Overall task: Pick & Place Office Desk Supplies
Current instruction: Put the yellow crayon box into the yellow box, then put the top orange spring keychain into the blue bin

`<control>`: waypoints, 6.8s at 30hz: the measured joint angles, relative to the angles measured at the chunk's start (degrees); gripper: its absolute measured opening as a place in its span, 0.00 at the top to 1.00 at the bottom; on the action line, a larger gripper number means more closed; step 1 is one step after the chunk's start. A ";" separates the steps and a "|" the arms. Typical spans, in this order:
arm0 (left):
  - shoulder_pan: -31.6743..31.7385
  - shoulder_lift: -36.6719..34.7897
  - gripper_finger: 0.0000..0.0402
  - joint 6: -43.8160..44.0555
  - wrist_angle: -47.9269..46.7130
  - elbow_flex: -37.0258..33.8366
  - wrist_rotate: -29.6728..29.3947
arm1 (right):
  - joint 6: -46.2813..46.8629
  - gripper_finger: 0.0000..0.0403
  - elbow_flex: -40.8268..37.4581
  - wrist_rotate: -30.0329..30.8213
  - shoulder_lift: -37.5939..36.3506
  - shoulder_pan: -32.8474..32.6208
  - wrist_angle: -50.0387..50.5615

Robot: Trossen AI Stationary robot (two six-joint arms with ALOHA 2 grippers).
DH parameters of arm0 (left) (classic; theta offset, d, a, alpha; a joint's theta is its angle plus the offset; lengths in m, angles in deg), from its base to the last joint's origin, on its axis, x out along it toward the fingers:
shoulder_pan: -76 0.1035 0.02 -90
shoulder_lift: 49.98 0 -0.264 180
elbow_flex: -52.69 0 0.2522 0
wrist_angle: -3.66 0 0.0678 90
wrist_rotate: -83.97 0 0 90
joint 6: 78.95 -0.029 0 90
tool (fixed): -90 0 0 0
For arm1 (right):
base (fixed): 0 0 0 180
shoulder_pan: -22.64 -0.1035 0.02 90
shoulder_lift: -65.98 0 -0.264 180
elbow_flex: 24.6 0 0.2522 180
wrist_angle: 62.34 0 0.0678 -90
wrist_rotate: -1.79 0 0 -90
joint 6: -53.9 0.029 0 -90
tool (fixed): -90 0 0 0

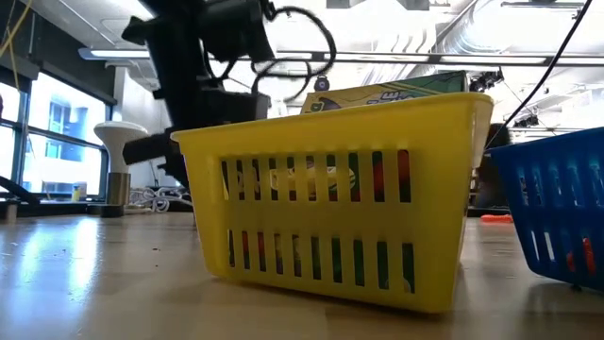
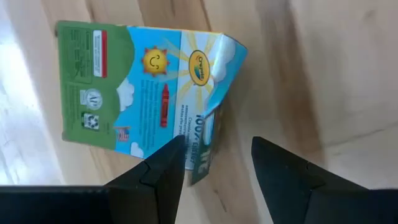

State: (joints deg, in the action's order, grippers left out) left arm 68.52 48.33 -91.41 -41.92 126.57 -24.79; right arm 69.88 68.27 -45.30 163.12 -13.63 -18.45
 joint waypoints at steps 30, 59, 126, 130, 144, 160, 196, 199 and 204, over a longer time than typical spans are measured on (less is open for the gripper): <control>-6.17 -5.59 1.00 -0.13 2.38 -0.02 -6.65 | 3.97 1.00 0.00 -2.97 0.02 -0.11 2.31; -25.16 -20.71 1.00 4.58 22.89 0.22 12.85 | 5.56 1.00 0.00 5.51 0.02 -5.38 -3.32; -8.68 -0.91 0.99 24.57 19.98 10.09 39.68 | 9.53 1.00 0.00 24.08 0.02 -17.55 -4.61; -7.52 0.28 0.96 28.83 19.67 10.19 39.89 | 9.58 1.00 0.00 23.99 0.02 -17.56 -4.56; -6.76 1.50 0.68 29.26 23.01 10.67 39.50 | 11.20 1.00 0.00 22.68 0.04 -17.55 -3.32; -5.34 -9.90 0.58 15.31 20.21 10.64 18.11 | 23.57 1.00 0.00 22.22 -0.63 -17.01 5.06; -0.36 -16.90 0.58 8.74 -12.68 10.64 34.89 | 21.38 0.41 -31.08 -25.29 -30.28 53.71 34.15; -0.36 -16.90 0.58 7.96 -13.18 10.64 34.89 | 18.07 0.41 -32.38 -26.07 -28.21 60.00 30.19; -0.36 -16.90 0.58 6.98 -12.97 10.64 34.84 | 15.85 0.42 -32.44 -27.50 -24.33 67.90 29.82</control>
State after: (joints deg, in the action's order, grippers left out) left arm 68.17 31.43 -84.43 -54.89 137.21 10.05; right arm 85.74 35.83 -72.80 138.79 54.27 11.37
